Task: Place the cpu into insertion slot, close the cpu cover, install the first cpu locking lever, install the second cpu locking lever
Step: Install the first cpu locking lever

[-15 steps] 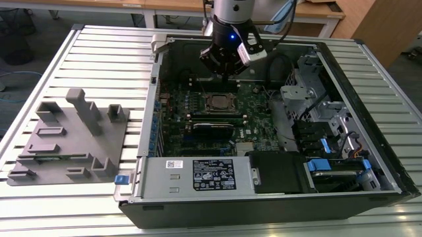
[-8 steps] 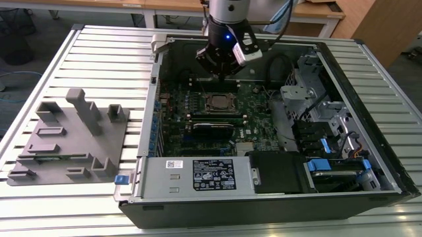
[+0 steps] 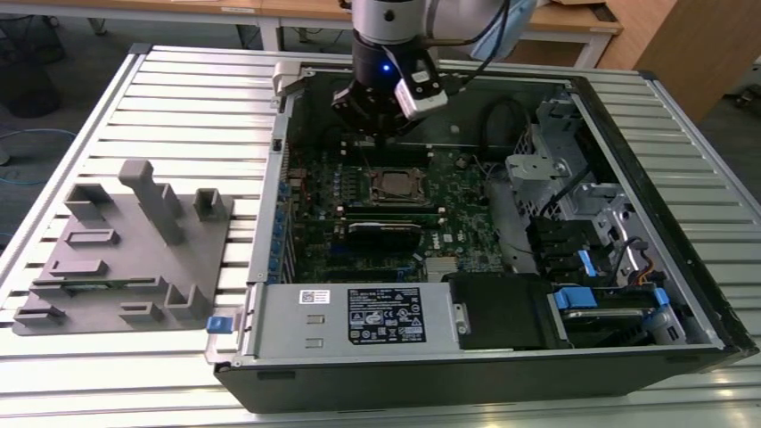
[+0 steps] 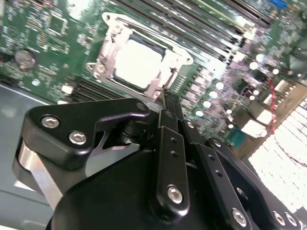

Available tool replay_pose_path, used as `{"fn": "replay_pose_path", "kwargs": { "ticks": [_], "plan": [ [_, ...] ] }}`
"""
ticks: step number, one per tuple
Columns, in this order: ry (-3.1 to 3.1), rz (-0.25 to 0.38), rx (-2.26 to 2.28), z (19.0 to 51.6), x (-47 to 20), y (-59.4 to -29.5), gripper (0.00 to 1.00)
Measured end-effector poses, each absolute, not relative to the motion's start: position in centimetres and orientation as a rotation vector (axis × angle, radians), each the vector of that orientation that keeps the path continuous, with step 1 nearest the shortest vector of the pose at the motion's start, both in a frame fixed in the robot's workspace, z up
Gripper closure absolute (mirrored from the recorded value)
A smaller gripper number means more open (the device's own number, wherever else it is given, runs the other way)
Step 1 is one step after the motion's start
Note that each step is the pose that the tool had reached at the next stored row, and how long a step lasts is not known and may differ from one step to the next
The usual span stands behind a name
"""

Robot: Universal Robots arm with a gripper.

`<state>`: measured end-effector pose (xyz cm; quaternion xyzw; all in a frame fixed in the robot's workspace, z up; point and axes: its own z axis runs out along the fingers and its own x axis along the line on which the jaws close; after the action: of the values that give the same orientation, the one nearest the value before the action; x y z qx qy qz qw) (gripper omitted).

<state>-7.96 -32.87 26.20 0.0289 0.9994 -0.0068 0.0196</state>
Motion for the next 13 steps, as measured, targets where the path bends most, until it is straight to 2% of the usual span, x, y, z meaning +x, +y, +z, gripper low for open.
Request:
{"fn": "replay_pose_path", "kwargs": {
  "ticks": [13],
  "plan": [
    [3.101, -0.025, 0.090, 25.9, -10.7, -32.9, 0.89]
  ]
}}
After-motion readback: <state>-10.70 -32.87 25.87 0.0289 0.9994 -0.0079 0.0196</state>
